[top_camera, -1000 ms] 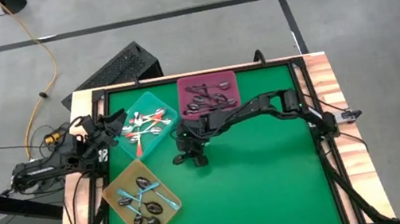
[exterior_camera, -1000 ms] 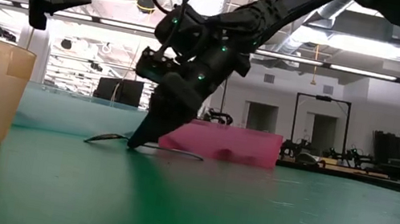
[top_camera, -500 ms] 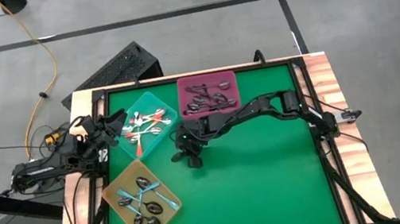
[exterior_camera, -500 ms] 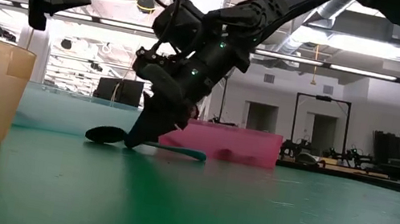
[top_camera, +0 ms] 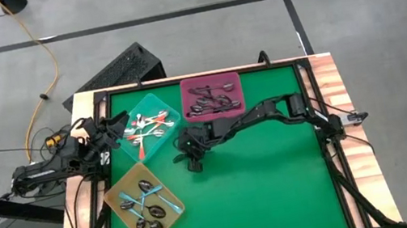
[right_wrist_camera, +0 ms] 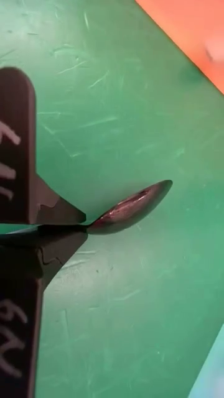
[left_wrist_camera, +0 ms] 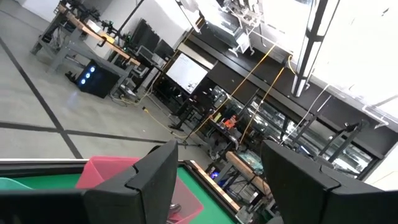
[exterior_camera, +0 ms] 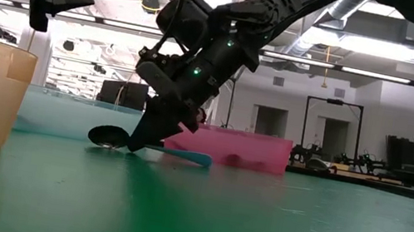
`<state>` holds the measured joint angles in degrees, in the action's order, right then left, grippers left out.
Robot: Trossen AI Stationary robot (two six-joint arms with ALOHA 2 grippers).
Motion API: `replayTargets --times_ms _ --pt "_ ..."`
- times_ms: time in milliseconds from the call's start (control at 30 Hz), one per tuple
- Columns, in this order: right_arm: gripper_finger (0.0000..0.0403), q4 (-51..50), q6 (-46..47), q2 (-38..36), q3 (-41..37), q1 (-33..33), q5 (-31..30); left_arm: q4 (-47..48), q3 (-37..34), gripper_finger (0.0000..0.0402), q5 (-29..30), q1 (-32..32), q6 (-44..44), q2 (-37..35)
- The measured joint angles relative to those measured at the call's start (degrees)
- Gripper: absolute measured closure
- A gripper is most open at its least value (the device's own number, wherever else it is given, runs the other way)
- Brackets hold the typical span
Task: Sort silverware by color (type)
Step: Put the blue spoon into the orange bin
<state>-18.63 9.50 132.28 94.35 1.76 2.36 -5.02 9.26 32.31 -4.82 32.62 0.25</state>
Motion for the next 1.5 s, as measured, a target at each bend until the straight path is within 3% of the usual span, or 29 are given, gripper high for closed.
replayTargets --times_ms 200,400,633,867,1067,1267,1367,1500 --pt "0.0395 -1.0 -1.3 -4.1 -0.4 -0.6 -0.3 0.0 0.0 0.0183 -0.1 0.0 0.0 0.0" --pt "0.0395 -3.8 -4.1 -11.6 -0.2 -0.5 -4.7 0.0 0.0 0.0183 -0.1 0.0 0.2 0.0" --pt "0.0395 1.0 -5.5 -17.5 -0.2 -1.2 -4.5 0.0 0.0 0.0183 -0.1 0.0 0.2 0.0" --pt "0.0395 21.3 -8.5 -20.6 -0.1 -4.8 -1.5 0.2 0.0 0.0183 -0.4 0.0 1.1 0.0" --pt "0.0395 46.8 -8.5 -19.1 0.1 -7.2 10.0 0.2 0.0 0.0183 -0.5 0.0 1.3 0.0" --pt "0.0395 61.8 -7.9 -17.1 0.1 -8.1 14.5 0.1 0.0 0.0183 -0.5 0.0 2.2 0.0" --pt "0.0395 69.8 -4.6 -16.4 -0.1 -8.2 19.7 0.1 0.0 0.0183 -0.4 0.0 2.2 0.0" --pt "0.0395 77.5 -1.7 -12.7 0.4 -8.6 21.3 -0.1 0.0 0.0183 -0.1 0.0 2.0 0.0"
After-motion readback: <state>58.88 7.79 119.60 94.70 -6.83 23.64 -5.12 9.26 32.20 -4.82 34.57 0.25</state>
